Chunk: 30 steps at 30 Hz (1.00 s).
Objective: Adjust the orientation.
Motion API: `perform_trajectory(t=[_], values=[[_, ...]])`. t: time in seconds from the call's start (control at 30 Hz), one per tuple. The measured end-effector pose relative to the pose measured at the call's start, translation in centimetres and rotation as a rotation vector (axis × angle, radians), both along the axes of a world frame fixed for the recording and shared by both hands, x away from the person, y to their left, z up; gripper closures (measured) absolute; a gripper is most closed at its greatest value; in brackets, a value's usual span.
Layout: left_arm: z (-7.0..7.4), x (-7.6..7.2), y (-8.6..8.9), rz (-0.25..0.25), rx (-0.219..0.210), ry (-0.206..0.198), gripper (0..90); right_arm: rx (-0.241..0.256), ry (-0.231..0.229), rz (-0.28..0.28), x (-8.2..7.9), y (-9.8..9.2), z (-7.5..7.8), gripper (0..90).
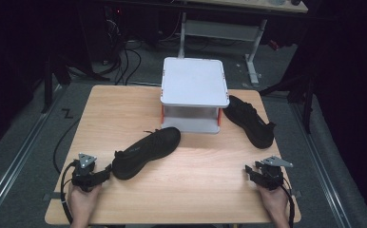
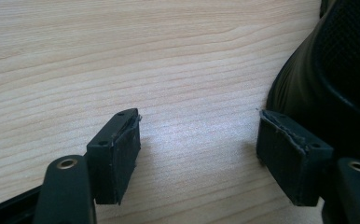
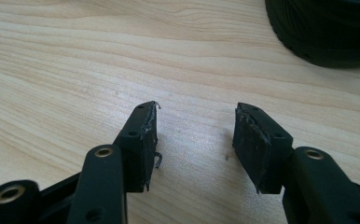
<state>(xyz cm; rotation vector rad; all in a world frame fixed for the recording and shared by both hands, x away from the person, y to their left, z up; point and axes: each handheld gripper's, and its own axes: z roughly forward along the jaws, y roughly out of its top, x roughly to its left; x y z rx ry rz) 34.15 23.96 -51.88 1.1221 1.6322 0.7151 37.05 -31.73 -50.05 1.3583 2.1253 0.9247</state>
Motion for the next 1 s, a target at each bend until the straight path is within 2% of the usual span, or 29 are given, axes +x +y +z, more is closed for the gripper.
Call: perform_trajectory(t=[0.6, 1.0], values=[[0.01, -0.09, -0.06, 0.003, -0.003, -0.001, 31.3, -0.002, 0.002, 0.000, 0.01, 0.10, -0.02, 44.8], [0.15, -0.11, 0.28, -0.013, -0.039, -0.004, 30.4, -0.003, 0.003, 0.001, 0.05, 0.12, -0.02, 43.1]])
